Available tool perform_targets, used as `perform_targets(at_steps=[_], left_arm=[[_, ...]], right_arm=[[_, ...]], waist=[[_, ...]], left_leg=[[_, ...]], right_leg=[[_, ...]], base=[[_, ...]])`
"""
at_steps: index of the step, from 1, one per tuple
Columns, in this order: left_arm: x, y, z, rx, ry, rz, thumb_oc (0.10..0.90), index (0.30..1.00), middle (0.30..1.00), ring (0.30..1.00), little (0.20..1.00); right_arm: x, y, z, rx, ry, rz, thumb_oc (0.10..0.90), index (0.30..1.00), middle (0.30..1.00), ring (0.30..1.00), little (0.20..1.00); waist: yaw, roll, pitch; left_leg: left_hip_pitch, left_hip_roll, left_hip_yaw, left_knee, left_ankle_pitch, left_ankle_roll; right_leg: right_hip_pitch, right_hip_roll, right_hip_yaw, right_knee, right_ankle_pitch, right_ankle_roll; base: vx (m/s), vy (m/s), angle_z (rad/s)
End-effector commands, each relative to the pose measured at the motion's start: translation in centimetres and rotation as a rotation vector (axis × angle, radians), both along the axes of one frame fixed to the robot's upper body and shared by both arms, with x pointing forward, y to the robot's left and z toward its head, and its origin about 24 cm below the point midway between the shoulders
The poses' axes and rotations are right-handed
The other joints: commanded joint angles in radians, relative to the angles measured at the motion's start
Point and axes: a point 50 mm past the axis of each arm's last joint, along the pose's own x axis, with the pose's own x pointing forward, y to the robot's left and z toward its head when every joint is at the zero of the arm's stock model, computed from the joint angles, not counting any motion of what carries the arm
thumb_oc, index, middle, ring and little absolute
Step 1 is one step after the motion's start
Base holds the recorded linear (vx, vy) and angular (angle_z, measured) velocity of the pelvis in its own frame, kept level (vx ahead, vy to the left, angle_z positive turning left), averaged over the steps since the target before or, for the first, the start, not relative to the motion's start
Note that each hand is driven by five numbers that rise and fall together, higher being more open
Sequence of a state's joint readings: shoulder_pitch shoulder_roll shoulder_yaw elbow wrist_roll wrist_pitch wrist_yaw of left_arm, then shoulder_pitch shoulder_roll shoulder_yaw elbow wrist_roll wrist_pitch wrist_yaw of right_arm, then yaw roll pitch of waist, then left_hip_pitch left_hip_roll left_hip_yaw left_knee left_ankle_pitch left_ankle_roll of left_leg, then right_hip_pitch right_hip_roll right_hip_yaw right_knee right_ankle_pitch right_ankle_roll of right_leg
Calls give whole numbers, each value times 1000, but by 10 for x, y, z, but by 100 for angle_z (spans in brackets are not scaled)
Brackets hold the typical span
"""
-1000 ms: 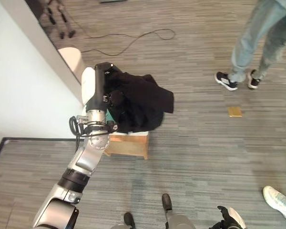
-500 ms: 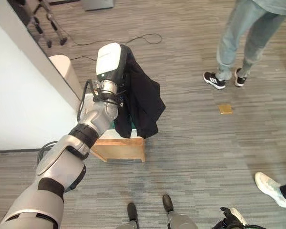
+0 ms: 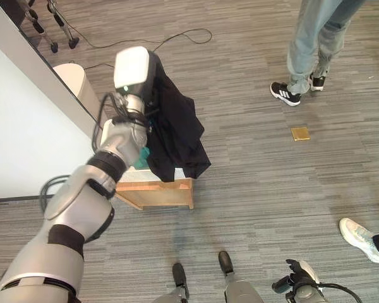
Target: Pick up bed clothes into laundry basket.
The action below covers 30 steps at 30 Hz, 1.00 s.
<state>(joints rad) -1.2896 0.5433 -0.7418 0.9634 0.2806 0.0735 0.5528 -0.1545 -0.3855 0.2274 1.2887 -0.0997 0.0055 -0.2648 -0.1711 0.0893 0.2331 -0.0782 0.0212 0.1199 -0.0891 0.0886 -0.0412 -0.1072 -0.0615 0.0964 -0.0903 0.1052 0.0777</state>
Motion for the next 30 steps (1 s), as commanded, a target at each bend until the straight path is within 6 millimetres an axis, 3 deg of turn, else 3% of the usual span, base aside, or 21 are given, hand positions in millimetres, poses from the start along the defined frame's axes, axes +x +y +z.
perform_targets(at_steps=[1,6,12,13,15,17,18,19,20,21,22,25,28,30], left_arm=[[-27,-2,122,59,-400,32,400,300,300,300,300],[-37,3,135,47,-471,18,400,300,300,300,300],[-31,1,116,17,-424,-2,400,300,300,300,300],[-29,-1,109,23,-405,-7,400,300,300,300,300],[-17,-7,69,46,-283,-21,400,300,300,300,300],[-15,-9,60,55,-254,-25,400,300,300,300,300],[-8,-14,36,56,-173,-27,400,300,300,300,300],[-8,-14,36,56,-173,-28,400,300,300,300,300],[-3,-20,19,61,-113,-24,400,300,300,300,300],[-3,-21,19,61,-114,-24,400,300,300,300,300],[0,-26,2,73,-62,-23,400,300,300,300,300],[3,-25,-9,69,-36,28,400,300,300,300,300],[7,-19,-26,123,50,90,400,300,300,300,300],[7,-19,-26,123,50,90,400,300,300,300,300]], right_arm=[[-23,-31,7,-85,50,-50,800,900,900,900,900],[-24,-28,5,-64,51,-46,800,900,900,900,900],[-21,-25,4,-57,49,-29,800,900,900,900,900],[-20,-24,4,-56,47,-22,800,900,900,900,900],[-23,-21,2,-52,60,-5,800,900,900,900,900],[-24,-21,2,-52,63,-3,800,900,900,900,900],[-23,-21,2,-58,64,3,800,900,900,900,900],[-23,-21,2,-58,65,3,800,900,900,900,900],[-17,-21,4,-65,52,14,800,900,900,900,900],[-16,-21,4,-64,52,14,800,900,900,900,900],[3,-14,8,-59,10,55,800,900,900,900,900],[10,-2,6,-62,-2,96,800,900,900,900,900],[-6,7,-4,-70,39,111,800,900,900,900,900],[-6,7,-4,-70,39,111,800,900,900,900,900]], waist=[[35,-9,-68],[45,-5,-67],[55,-13,-63],[57,-16,-63],[66,-29,-58],[68,-32,-58],[68,-41,-53],[68,-41,-54],[66,-51,-46],[67,-51,-46],[75,-56,-42],[78,-67,-37],[57,-94,-28],[58,-95,-29]], left_leg=[[-4,29,8,2,-61,-53],[-3,21,4,2,-66,-48],[-6,16,0,2,-67,-43],[-6,16,-1,2,-68,-42],[-6,17,-1,2,-69,-40],[-7,18,-1,2,-69,-40],[-12,19,-3,2,-67,-40],[-12,19,-3,2,-67,-40],[-20,20,-5,2,-66,-40],[-21,20,-5,2,-65,-40],[-34,23,-14,2,-61,-41],[-57,24,-23,2,-58,-39],[-95,36,-9,2,-54,-40],[-96,36,-9,2,-54,-40]], right_leg=[[76,-35,-16,3,-123,125],[75,-42,-23,3,-124,131],[69,-45,-21,3,-118,135],[68,-45,-22,3,-117,135],[68,-46,-28,3,-117,135],[67,-46,-29,3,-116,134],[62,-45,-32,3,-115,132],[62,-45,-32,3,-115,132],[52,-43,-33,3,-111,131],[52,-43,-34,3,-111,131],[41,-41,-38,3,-107,129],[19,-38,-38,3,-105,127],[-31,-22,-27,3,-89,130],[-32,-22,-27,3,-89,130]], base=[[5,46,1],[7,42,2],[-4,14,2],[-7,17,4],[0,0,0],[0,0,0],[0,0,0],[0,0,0],[0,0,0],[-33,-14,1],[0,0,0],[-28,-6,1],[-38,30,-4],[-14,10,-10]])
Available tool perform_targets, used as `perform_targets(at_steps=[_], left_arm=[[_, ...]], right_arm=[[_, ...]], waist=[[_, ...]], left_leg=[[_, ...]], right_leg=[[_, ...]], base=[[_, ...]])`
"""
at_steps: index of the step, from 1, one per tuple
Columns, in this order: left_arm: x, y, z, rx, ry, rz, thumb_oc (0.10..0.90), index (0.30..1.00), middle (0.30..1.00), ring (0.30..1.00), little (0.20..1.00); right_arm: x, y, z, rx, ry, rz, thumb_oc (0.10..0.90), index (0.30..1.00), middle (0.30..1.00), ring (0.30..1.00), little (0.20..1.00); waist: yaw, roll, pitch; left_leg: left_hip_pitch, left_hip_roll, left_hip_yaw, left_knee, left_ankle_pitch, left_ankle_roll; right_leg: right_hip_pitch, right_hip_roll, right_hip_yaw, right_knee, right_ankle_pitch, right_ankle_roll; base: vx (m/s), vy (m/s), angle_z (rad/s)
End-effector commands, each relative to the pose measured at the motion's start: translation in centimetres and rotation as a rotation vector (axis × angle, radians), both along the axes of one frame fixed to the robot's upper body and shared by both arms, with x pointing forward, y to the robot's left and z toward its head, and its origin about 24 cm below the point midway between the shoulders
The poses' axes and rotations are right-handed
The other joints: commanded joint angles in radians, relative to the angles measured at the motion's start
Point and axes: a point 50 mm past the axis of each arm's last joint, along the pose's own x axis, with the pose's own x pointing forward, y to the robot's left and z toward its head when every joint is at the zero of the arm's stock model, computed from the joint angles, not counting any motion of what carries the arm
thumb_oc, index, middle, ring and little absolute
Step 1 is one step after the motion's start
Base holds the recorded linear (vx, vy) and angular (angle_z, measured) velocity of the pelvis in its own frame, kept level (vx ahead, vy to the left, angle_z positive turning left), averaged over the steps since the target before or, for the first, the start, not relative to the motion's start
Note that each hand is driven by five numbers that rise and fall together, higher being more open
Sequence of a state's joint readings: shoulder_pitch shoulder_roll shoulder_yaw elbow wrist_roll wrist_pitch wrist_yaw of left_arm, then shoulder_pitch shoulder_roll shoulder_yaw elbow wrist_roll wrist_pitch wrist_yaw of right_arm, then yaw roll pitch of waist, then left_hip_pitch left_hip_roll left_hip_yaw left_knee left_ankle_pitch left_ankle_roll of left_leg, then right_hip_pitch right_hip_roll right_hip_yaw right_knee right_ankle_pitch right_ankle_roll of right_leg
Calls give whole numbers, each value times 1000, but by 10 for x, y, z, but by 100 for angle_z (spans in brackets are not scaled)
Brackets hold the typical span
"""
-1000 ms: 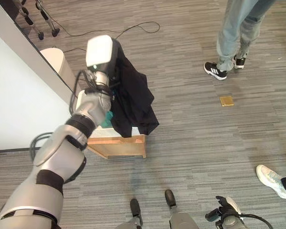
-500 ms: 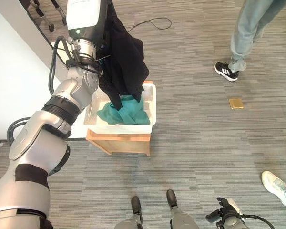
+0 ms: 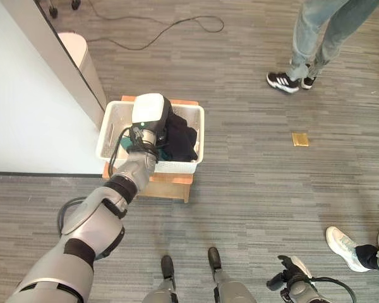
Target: Pick up bed clothes into laundry basket.
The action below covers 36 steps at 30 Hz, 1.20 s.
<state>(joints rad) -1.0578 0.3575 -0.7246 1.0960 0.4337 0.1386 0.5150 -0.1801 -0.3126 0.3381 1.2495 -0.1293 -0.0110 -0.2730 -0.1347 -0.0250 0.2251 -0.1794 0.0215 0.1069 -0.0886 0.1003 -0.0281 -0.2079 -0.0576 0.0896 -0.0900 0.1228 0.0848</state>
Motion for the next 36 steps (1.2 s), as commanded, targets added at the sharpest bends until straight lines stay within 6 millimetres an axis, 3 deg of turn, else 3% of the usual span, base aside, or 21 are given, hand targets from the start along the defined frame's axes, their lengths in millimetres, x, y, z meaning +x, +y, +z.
perform_targets(at_steps=[1,7,8,9,18,28,31,33,34,36], left_arm=[[14,-2,95,65,-287,17,400,300,300,300,300],[13,3,93,74,-306,29,400,300,300,300,300],[12,4,97,75,-319,30,453,380,380,380,380],[12,9,101,87,-339,46,800,900,900,900,900],[11,10,98,70,-335,46,800,900,900,900,900],[11,2,99,-64,-314,-11,800,900,900,900,900],[12,3,105,-163,-217,-116,800,900,900,900,900],[7,-1,123,-197,-211,-222,800,900,900,900,900],[-4,-18,133,-212,-203,-385,800,900,900,900,900],[-4,-18,133,-212,-202,-384,800,900,900,900,900]], right_arm=[[-28,-32,1,-121,64,-51,800,900,900,900,900],[-30,-25,-2,-99,51,-53,800,900,900,900,900],[-31,-24,-3,-95,51,-52,800,900,900,900,900],[-33,-23,-4,-92,51,-48,800,900,900,900,900],[-34,-18,-6,-72,46,-49,800,900,900,900,900],[-34,-19,-6,-71,60,-47,800,900,900,900,900],[-37,-24,-6,-76,99,-52,800,900,900,900,900],[-38,-27,-5,-72,120,-63,800,900,900,900,900],[-40,-25,-8,-49,153,-51,800,900,900,900,900],[-40,-25,-8,-49,153,-50,800,900,900,900,900]], waist=[[18,10,-10],[9,-6,16],[7,-7,19],[1,-7,24],[-2,12,24],[4,38,7],[15,58,-2],[25,71,-7],[38,84,-16],[36,83,-15]], left_leg=[[-5,39,6,1,-63,-54],[-39,41,3,1,-58,-56],[-44,40,6,1,-58,-56],[-51,38,9,1,-58,-55],[-43,28,22,1,-70,-50],[2,18,24,1,-81,-47],[20,14,21,1,-85,-46],[31,13,17,1,-88,-46],[46,11,11,1,-92,-45],[48,11,11,1,-92,-45]], right_leg=[[56,-22,-20,3,-103,121],[14,-17,-25,3,-92,119],[9,-17,-25,3,-91,121],[-2,-18,-24,3,-87,124],[-7,-26,-16,3,-85,129],[27,-34,-20,3,-93,131],[46,-40,-24,3,-95,134],[56,-43,-26,3,-97,137],[74,-48,-32,3,-102,139],[76,-48,-32,3,-102,139]], base=[[-28,7,-4],[-11,2,0],[-11,31,-3],[0,0,0],[3,21,-2],[0,0,0],[22,-5,0],[17,-10,1],[21,-18,3],[18,-9,9]])
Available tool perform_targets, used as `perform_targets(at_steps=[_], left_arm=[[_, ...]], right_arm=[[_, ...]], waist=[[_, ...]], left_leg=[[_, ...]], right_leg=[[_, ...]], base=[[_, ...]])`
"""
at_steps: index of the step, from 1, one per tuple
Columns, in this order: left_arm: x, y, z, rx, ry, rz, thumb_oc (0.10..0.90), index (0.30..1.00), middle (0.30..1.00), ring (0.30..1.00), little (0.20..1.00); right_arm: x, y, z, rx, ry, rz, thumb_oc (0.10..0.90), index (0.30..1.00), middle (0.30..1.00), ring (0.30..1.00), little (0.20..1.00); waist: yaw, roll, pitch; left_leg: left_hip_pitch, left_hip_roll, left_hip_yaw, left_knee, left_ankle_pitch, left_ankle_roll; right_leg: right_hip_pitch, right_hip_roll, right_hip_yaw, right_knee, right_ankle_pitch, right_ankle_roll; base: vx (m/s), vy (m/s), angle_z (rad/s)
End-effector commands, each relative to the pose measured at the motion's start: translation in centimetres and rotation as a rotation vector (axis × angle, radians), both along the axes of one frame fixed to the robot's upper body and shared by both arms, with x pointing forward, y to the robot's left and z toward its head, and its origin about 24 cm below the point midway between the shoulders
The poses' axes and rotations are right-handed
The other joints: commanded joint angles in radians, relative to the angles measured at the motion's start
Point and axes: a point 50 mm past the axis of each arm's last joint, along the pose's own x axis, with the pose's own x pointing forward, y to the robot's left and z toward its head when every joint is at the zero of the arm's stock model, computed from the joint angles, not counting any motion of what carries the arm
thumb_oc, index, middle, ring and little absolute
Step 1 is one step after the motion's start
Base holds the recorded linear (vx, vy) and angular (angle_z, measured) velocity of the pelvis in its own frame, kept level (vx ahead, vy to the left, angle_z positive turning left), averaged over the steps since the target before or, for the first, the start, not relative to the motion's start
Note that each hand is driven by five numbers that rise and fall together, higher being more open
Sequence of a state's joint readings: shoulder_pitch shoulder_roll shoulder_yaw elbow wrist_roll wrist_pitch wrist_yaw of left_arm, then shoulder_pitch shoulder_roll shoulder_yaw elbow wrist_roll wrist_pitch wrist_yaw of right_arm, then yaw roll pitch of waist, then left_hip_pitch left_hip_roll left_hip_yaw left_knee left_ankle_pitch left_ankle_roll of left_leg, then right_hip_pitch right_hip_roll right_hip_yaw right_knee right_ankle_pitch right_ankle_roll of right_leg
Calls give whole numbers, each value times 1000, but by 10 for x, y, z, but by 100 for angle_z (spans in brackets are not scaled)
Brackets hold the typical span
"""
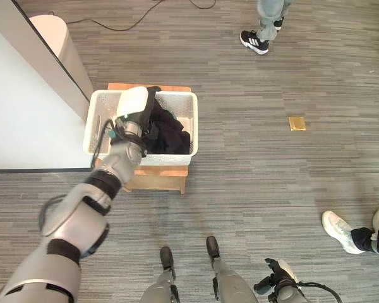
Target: Pick up bed clothes into laundry basket.
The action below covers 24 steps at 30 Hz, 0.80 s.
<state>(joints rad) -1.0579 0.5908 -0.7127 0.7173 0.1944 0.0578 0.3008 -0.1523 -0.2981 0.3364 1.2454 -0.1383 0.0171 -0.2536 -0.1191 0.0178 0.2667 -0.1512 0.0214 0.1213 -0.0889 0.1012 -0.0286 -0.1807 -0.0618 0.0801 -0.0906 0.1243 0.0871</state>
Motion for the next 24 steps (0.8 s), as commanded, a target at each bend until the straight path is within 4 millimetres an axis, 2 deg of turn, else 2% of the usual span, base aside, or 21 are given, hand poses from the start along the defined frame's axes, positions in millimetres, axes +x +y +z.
perform_targets(at_steps=[1,3,4,9,11,12,13,14,15,17,19,20,22,23,24], left_arm=[[-6,-27,73,-33,-169,-220,800,900,900,900,900],[-10,-33,75,24,-152,-273,800,900,900,900,900],[-22,-43,77,154,-132,-368,800,900,900,900,900],[-30,-38,82,241,-130,-398,800,900,900,900,900],[-42,-24,94,201,-247,-374,800,900,900,900,900],[-48,-12,92,64,-340,-332,800,900,900,900,900],[-49,-7,80,-40,-363,-299,800,900,900,900,900],[-49,-6,79,-45,-362,-295,800,900,900,900,900],[-53,-6,66,-122,-354,-302,800,900,900,900,900],[-67,2,37,-201,-296,-323,800,900,900,900,900],[-77,11,8,-282,-232,-304,800,900,900,900,900],[-82,16,-11,-336,-198,-272,800,900,900,900,900],[-91,28,-37,-415,-142,-206,800,900,900,900,900],[-105,46,-62,-519,-96,-117,800,900,900,900,900],[-106,47,-63,-522,-95,-114,800,900,900,900,900]], right_arm=[[-32,-28,-3,-50,113,-45,800,900,900,900,900],[-34,-28,-3,-51,122,-40,800,900,900,900,900],[-39,-36,-2,-61,147,-38,800,900,900,900,900],[-48,-33,-5,-44,172,-21,800,900,900,900,900],[-34,-41,2,-94,124,19,800,900,900,900,900],[-17,-52,13,-135,50,-1,800,900,900,900,900],[-4,-60,22,-165,-13,-35,800,900,900,900,900],[-4,-63,23,-171,-12,-34,800,900,900,900,900],[9,-68,32,-195,-70,-55,800,900,900,900,900],[26,-91,54,-275,-136,-72,800,900,900,900,900],[53,-124,94,-400,-223,-69,800,900,900,900,900],[71,-138,121,-462,-291,-66,800,900,900,900,900],[89,-161,163,-557,-365,-73,800,900,900,900,900],[101,-178,203,-647,-436,-72,800,900,900,900,900],[102,-178,203,-649,-435,-68,800,900,900,900,900]], waist=[[27,49,-65],[28,53,-68],[34,60,-75],[41,67,-89],[67,61,-95],[84,54,-97],[92,49,-95],[89,55,-96],[98,50,-94],[112,52,-101],[134,46,-110],[150,38,-111],[169,29,-120],[187,21,-125],[184,24,-126]], left_leg=[[30,9,-6,2,-95,-45],[36,8,-7,2,-97,-45],[48,8,-9,2,-99,-47],[68,9,-16,2,-102,-47],[76,6,-25,2,-101,-46],[80,5,-32,2,-99,-45],[80,4,-36,2,-98,-45],[81,4,-37,2,-99,-45],[80,4,-42,2,-98,-45],[82,4,-46,2,-100,-47],[86,2,-50,2,-101,-49],[93,0,-56,2,-107,-50],[92,-1,-62,2,-101,-53],[95,-2,-70,2,-103,-53],[96,-3,-70,2,-103,-53]], right_leg=[[60,-47,-26,3,-105,138],[67,-48,-29,3,-107,138],[81,-50,-35,3,-111,138],[108,-53,-46,3,-119,138],[125,-57,-59,3,-121,136],[134,-60,-67,3,-124,133],[136,-61,-69,3,-125,131],[138,-61,-70,3,-125,131],[139,-63,-73,3,-127,129],[144,-65,-78,3,-130,126],[151,-67,-86,3,-130,123],[163,-71,-92,3,-136,122],[163,-71,-97,3,-132,119],[171,-73,-103,3,-134,117],[172,-73,-103,3,-134,117]], base=[[21,-2,21],[22,-1,14],[36,-6,8],[23,-15,11],[-8,-62,7],[-22,-71,3],[-12,-50,4],[-26,-28,5],[-19,-9,7],[-6,-7,12],[27,-14,18],[24,-17,19],[16,-20,11],[24,-15,14],[24,-7,16]])
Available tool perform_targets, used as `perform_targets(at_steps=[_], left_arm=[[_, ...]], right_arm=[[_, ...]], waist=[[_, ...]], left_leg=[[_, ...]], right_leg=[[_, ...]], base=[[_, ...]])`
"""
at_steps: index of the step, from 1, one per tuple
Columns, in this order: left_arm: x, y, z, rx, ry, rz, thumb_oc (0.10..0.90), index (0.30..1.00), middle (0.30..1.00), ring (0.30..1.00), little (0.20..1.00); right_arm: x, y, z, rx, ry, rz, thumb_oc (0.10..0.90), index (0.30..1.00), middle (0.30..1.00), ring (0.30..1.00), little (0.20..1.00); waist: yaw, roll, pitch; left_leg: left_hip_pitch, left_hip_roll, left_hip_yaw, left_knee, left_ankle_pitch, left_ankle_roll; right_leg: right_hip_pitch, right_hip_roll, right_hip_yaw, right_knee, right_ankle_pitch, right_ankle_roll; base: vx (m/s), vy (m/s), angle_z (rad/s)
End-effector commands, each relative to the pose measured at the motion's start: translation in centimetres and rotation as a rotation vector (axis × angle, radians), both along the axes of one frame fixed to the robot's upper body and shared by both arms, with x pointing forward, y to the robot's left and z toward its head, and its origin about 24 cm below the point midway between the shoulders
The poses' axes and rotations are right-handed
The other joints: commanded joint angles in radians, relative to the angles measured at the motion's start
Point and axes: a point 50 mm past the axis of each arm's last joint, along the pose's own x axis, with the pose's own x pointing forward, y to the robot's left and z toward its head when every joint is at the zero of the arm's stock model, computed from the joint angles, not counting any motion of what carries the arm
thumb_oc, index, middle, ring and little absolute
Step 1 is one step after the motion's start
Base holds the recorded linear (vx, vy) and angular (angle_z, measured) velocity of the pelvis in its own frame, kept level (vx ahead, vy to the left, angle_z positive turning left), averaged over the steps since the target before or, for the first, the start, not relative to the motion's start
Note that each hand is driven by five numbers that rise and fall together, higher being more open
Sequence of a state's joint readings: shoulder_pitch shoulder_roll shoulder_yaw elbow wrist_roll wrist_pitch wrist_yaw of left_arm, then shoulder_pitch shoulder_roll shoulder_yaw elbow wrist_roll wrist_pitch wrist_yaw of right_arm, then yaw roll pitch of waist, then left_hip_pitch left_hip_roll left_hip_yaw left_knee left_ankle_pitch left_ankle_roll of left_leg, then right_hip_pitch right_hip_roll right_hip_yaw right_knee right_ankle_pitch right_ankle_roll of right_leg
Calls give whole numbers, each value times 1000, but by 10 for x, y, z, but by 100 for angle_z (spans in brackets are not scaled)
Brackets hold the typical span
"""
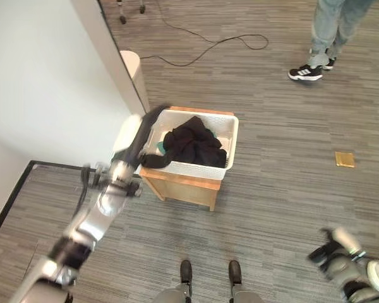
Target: Pick up bed clothes into laundry basket.
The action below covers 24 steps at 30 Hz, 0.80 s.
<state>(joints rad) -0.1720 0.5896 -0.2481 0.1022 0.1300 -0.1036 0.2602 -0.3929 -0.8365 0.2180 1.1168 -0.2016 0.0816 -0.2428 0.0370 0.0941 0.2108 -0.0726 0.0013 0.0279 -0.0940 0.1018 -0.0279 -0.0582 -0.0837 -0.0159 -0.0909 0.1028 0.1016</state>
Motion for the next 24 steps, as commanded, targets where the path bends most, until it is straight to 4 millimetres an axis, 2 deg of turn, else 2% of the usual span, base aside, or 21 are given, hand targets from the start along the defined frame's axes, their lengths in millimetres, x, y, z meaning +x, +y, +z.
perform_targets(at_steps=[1,2,4,6,7,8,9,10,11,13,16,17,18,19,20,21,22,23,24], left_arm=[[8,8,44,-145,-228,43,800,900,900,900,900],[-5,21,33,-263,-223,135,800,900,900,900,900],[-11,26,31,-305,-242,186,800,900,900,900,900],[-27,40,31,-394,-294,278,800,900,900,900,900],[-27,40,31,-393,-292,275,800,900,900,900,900],[-45,52,36,-475,-358,325,800,900,900,900,900],[-46,51,36,-474,-353,322,800,900,900,900,900],[-60,57,40,-508,-411,351,800,900,900,900,900],[-64,57,41,-516,-422,364,800,900,900,900,900],[-65,56,43,-510,-447,382,800,900,900,900,900],[-61,48,38,-520,-431,385,800,900,900,900,900],[-58,55,42,-497,-426,390,800,900,900,900,900],[-57,55,42,-497,-426,390,800,900,900,900,900],[-59,58,46,-530,-475,419,800,900,900,900,900],[-66,59,43,-448,-474,467,800,900,900,900,900],[-69,60,42,-415,-466,471,800,900,900,900,900],[-69,60,42,-415,-463,471,800,900,900,900,900],[-68,57,42,-412,-467,451,800,900,900,900,900],[-65,54,40,-415,-451,432,800,900,900,900,900]], right_arm=[[16,-15,46,-166,-98,17,800,900,900,900,900],[22,-13,64,-222,-156,65,800,900,900,900,900],[22,-7,65,-240,-188,99,800,900,900,900,900],[28,11,84,-279,-328,204,800,900,900,900,900],[26,11,83,-279,-326,201,800,900,900,900,900],[26,30,105,-320,-479,295,800,900,900,900,900],[23,29,104,-319,-474,291,800,900,900,900,900],[20,51,116,-336,-595,374,800,900,900,900,900],[15,62,115,-323,-640,404,800,900,900,900,900],[17,87,116,-284,-729,478,800,900,900,900,900],[33,121,114,-311,-720,612,800,900,900,900,900],[32,130,213,-416,-1001,681,800,900,900,900,900],[32,130,213,-416,-1001,680,800,900,900,900,900],[12,146,183,-327,-1011,727,800,900,900,900,900],[-4,157,154,-321,-908,790,800,900,900,900,900],[-12,164,145,-313,-883,821,800,900,900,900,900],[-13,164,145,-313,-880,820,800,900,900,900,900],[-18,176,144,-320,-888,881,800,900,900,900,900],[-19,180,145,-316,-899,894,800,900,900,900,900]], waist=[[36,-58,-72],[39,-62,-76],[39,-63,-81],[37,-66,-86],[40,-67,-88],[35,-72,-89],[38,-74,-93],[45,-80,-99],[60,-84,-104],[81,-80,-99],[139,-63,-92],[145,-71,-96],[144,-71,-95],[126,-63,-91],[103,-49,-82],[93,-44,-85],[93,-47,-90],[84,-44,-83],[78,-49,-80]], left_leg=[[18,18,21,7,-103,-55],[18,18,16,7,-103,-53],[18,17,13,7,-104,-51],[14,15,8,7,-105,-43],[13,15,8,7,-105,-43],[12,11,8,7,-109,-35],[13,11,7,7,-110,-35],[14,8,5,7,-114,-29],[19,4,-3,7,-115,-26],[27,2,-35,7,-113,-21],[44,-10,-112,7,-105,-17],[47,-18,-159,7,-95,-22],[48,-18,-160,7,-95,-22],[48,-20,-188,7,-93,-23],[45,-23,-255,7,-61,-29],[37,-24,-296,7,-46,-41],[42,-25,-295,7,-61,-40],[21,-32,-357,7,-36,-57],[13,-38,-376,7,-31,-60]], right_leg=[[52,-51,-9,4,-114,102],[55,-52,-8,4,-115,102],[54,-53,-10,4,-114,103],[50,-55,-7,4,-111,106],[49,-55,-7,4,-111,106],[50,-58,-6,4,-108,108],[51,-58,-7,4,-109,108],[61,-64,-12,4,-108,106],[74,-69,-25,11,-111,102],[55,-75,-43,102,-131,97],[26,-94,-101,259,-141,108],[13,-106,-115,328,-136,112],[13,-106,-115,329,-137,112],[-5,-98,-95,380,-130,112],[-32,-32,22,427,-152,85],[-29,13,104,417,-201,73],[-24,11,101,418,-216,70],[-12,63,195,364,-261,57],[-4,81,233,335,-277,50]], base=[[19,4,28],[19,4,27],[13,16,15],[-3,22,9],[-9,12,7],[-4,9,4],[-3,17,5],[0,0,0],[0,0,0],[-14,-16,5],[-8,-68,47],[18,-74,84],[22,-89,107],[-69,-82,85],[-58,-111,88],[-17,-82,117],[32,-155,247],[24,-226,244],[-85,-308,195]])
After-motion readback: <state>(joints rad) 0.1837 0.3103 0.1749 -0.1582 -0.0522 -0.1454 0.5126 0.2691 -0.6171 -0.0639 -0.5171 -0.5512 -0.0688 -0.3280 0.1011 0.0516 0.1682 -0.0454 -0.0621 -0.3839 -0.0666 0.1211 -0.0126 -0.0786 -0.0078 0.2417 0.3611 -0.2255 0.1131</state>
